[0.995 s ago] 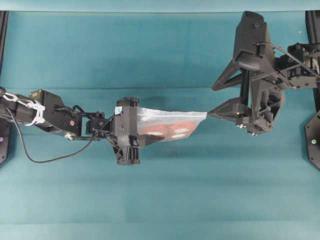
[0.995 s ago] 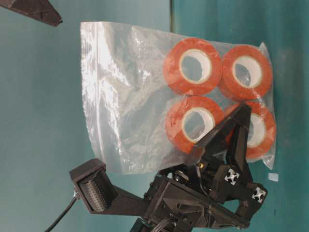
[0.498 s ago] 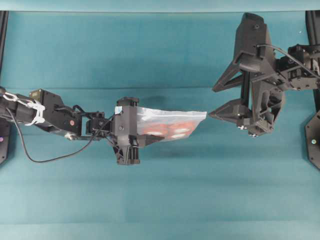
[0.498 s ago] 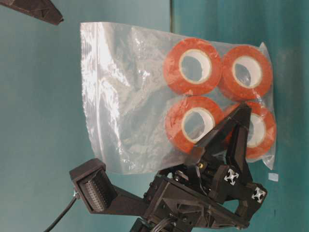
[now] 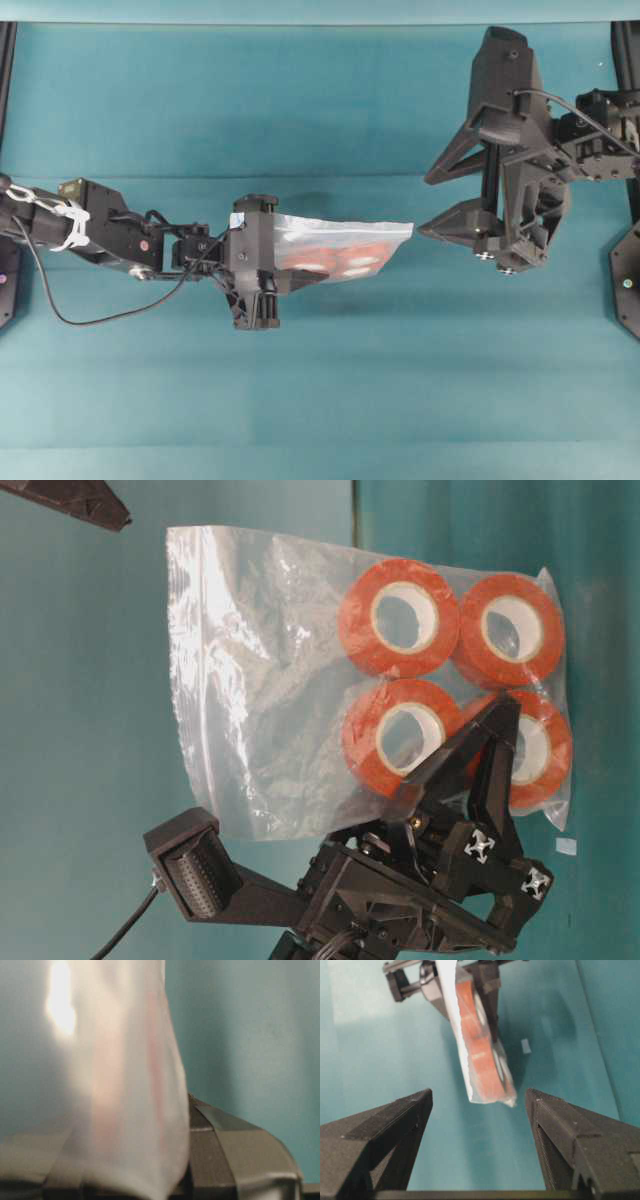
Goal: Hand over the clear zip bag and make it stand upright.
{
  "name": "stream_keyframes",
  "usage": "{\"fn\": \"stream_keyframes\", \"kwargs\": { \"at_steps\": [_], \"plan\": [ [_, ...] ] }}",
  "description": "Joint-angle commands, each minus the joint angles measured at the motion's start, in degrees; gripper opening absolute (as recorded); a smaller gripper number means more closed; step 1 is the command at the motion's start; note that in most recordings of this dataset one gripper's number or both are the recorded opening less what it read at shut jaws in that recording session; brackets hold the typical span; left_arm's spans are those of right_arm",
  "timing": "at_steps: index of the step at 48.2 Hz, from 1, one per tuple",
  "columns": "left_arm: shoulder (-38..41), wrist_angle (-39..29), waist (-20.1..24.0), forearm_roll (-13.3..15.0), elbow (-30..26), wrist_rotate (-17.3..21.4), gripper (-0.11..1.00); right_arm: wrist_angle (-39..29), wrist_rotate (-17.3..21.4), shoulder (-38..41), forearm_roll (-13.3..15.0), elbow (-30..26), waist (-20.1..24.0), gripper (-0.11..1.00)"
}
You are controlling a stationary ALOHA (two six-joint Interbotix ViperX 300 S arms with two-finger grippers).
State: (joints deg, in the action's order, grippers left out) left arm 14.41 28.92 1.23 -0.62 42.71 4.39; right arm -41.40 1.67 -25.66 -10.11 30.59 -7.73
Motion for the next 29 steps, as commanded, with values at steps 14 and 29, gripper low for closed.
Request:
{"fn": "stream_keyframes", "kwargs": {
  "at_steps": [14, 29],
  "plan": [
    [-0.62, 0.18, -0.18, -0.18, -0.35, 0.00, 0.25, 0.62, 0.26, -1.05, 0.00, -0.44, 0.18, 0.85],
    [-0.62, 0.18, -0.26, -0.09, -0.35, 0.00, 0.25, 1.76, 0.44, -1.58, -0.18, 0.44, 0.18, 0.85]
  ]
}}
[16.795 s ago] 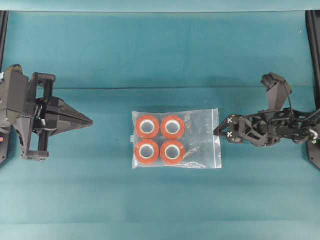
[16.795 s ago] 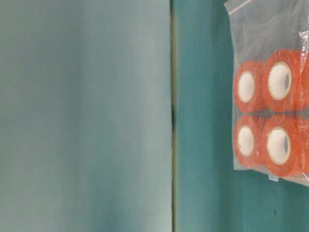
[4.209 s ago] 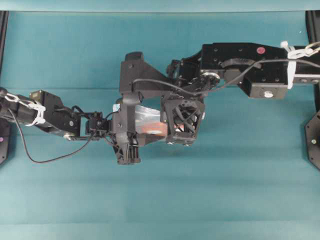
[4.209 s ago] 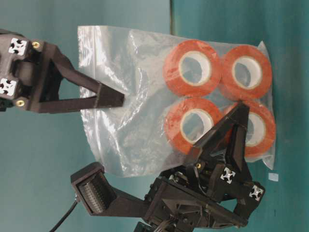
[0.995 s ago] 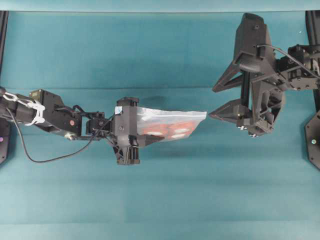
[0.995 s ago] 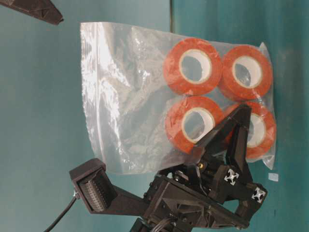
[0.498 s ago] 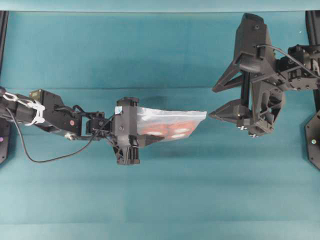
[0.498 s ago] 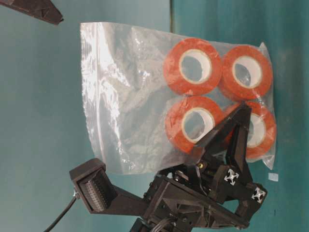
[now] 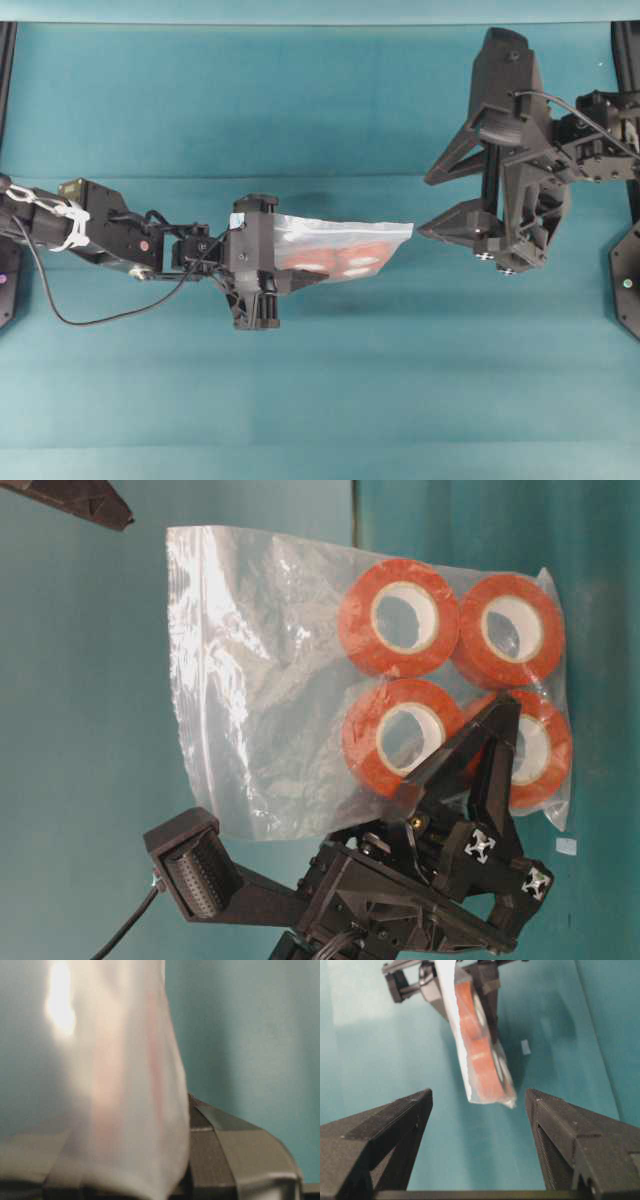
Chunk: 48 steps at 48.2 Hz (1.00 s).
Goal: Hand over the clear zip bag and make it stand upright.
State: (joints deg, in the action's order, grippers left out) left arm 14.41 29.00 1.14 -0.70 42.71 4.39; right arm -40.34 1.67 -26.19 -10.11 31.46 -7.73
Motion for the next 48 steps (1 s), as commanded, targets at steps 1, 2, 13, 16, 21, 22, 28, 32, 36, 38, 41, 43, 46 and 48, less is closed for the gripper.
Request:
{"fn": "stream_keyframes", "kwargs": {
  "at_steps": [1, 2, 13, 16, 21, 22, 28, 32, 36, 38, 41, 43, 46, 48],
  "plan": [
    [-0.62, 0.09, -0.18, -0.09, -0.35, 0.00, 0.25, 0.79, 0.44, -1.05, -0.18, -0.35, 0.18, 0.85],
    [-0.70, 0.18, -0.18, 0.00, -0.35, 0.00, 0.25, 0.97, 0.44, -1.14, -0.26, -0.35, 0.18, 0.85],
    [-0.62, 0.09, -0.18, -0.09, -0.35, -0.09, 0.25, 2.02, 0.26, -1.14, -0.26, -0.18, 0.35, 0.85],
    [-0.62, 0.09, -0.18, 0.00, -0.35, -0.09, 0.25, 2.11, 0.26, -1.14, -0.26, -0.09, 0.35, 0.85],
    [-0.62, 0.09, -0.18, -0.09, -0.26, -0.09, 0.25, 2.20, 0.44, -1.14, -0.26, 0.00, 0.35, 0.85],
    [-0.62, 0.09, -0.18, 0.00, -0.26, -0.09, 0.25, 2.37, 0.44, -1.14, -0.26, 0.00, 0.44, 0.85],
    [-0.62, 0.18, -0.18, -0.09, -0.18, -0.09, 0.25, 3.52, 0.26, -1.14, -0.26, 0.00, 0.97, 0.85],
    [-0.70, 0.09, -0.18, -0.09, -0.18, -0.09, 0.25, 3.52, 0.18, -1.14, -0.26, 0.00, 0.97, 0.85],
    [-0.70, 0.09, -0.18, 0.00, -0.26, -0.09, 0.25, 3.52, 0.26, -1.14, -0.26, 0.00, 0.97, 0.85],
    [-0.70, 0.09, -0.18, 0.00, -0.18, -0.09, 0.25, 3.52, 0.26, -1.14, -0.26, 0.09, 0.97, 0.85],
    [-0.62, 0.09, -0.18, 0.00, -0.26, -0.09, 0.25, 3.52, 0.26, -1.14, -0.26, 0.09, 1.05, 0.85],
    [-0.62, 0.09, -0.18, -0.09, -0.18, -0.09, 0.25, 3.52, 0.26, -1.14, -0.26, 0.09, 1.14, 0.85],
    [-0.70, 0.09, -0.18, 0.00, -0.18, -0.09, 0.25, 3.52, 0.26, -1.14, -0.26, 0.09, 1.14, 0.85],
    [-0.62, 0.09, -0.18, -0.09, -0.18, -0.09, 0.25, 3.52, 0.18, -1.14, -0.35, 0.09, 1.14, 0.85]
  ]
}}
